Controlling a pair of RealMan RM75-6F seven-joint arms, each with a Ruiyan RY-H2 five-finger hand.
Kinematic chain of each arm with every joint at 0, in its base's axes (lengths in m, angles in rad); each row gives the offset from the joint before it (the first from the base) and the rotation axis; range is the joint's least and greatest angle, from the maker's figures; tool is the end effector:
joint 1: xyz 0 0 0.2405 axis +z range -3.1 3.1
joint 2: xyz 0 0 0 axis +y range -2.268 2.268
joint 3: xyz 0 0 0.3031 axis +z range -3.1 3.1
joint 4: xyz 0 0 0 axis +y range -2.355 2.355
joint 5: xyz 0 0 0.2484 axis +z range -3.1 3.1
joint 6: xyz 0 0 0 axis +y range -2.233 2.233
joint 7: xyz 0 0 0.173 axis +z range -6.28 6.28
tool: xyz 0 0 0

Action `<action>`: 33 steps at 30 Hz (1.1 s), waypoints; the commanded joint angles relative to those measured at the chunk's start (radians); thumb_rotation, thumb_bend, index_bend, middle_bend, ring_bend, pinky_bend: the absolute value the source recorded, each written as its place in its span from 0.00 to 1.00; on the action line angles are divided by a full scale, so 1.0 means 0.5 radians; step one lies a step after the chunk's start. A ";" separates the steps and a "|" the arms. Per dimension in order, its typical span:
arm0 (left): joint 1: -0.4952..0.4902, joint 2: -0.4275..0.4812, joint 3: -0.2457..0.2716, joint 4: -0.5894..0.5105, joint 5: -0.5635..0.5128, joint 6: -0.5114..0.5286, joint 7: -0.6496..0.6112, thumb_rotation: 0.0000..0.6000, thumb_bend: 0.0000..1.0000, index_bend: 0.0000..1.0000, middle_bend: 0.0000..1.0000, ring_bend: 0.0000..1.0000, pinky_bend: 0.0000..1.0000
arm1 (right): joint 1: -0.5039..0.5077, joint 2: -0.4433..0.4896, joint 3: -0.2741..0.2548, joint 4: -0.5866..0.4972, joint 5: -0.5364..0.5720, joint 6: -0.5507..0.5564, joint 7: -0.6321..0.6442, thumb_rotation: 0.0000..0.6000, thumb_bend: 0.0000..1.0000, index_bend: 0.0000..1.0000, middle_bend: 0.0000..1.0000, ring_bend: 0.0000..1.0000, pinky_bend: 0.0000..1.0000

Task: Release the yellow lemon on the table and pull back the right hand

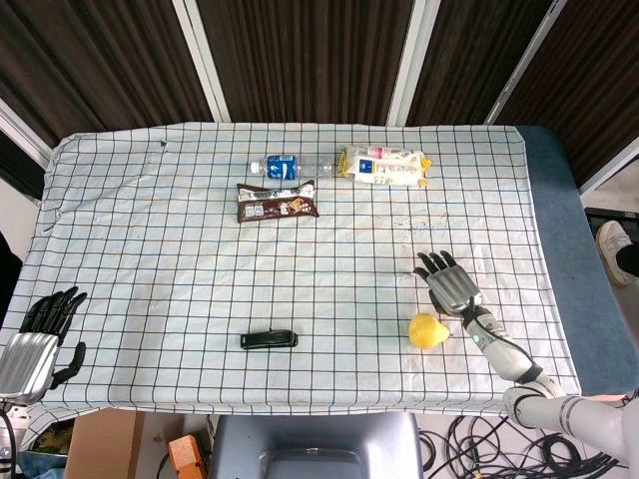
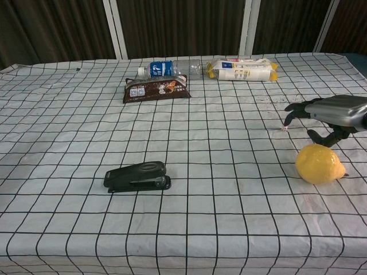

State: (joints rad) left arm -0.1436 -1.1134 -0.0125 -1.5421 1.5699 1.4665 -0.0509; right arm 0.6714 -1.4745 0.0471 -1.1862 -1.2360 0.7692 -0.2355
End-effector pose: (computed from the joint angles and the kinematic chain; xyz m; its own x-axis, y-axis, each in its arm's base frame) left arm -0.3664 0.2302 0.1408 0.4283 0.0305 0.9031 0.8982 -0.1239 -0.4218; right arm -0.3179 -0.4175 -0.0368 0.6803 -0.3612 0.6377 -0.7328 -0.3456 0.5861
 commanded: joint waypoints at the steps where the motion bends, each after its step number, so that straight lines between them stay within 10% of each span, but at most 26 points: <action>1: -0.001 0.000 0.001 0.000 0.000 -0.001 -0.001 1.00 0.52 0.00 0.02 0.03 0.10 | -0.001 -0.001 -0.004 0.004 0.000 -0.004 -0.006 1.00 0.68 0.18 0.00 0.00 0.00; 21: -0.007 0.002 0.013 -0.004 0.022 -0.012 0.003 1.00 0.52 0.00 0.02 0.03 0.10 | -0.123 0.089 -0.069 -0.036 -0.131 0.160 0.078 1.00 0.68 0.18 0.00 0.00 0.00; 33: 0.005 0.006 0.011 0.000 0.019 0.012 -0.007 1.00 0.52 0.00 0.02 0.03 0.10 | -0.636 0.567 -0.302 -0.641 -0.621 1.161 0.043 1.00 0.61 0.00 0.00 0.00 0.00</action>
State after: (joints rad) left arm -0.1419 -1.1105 -0.0062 -1.5426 1.5800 1.4708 -0.0542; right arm 0.4469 -1.2603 -0.0562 -1.4257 -1.4724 1.2092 -0.1966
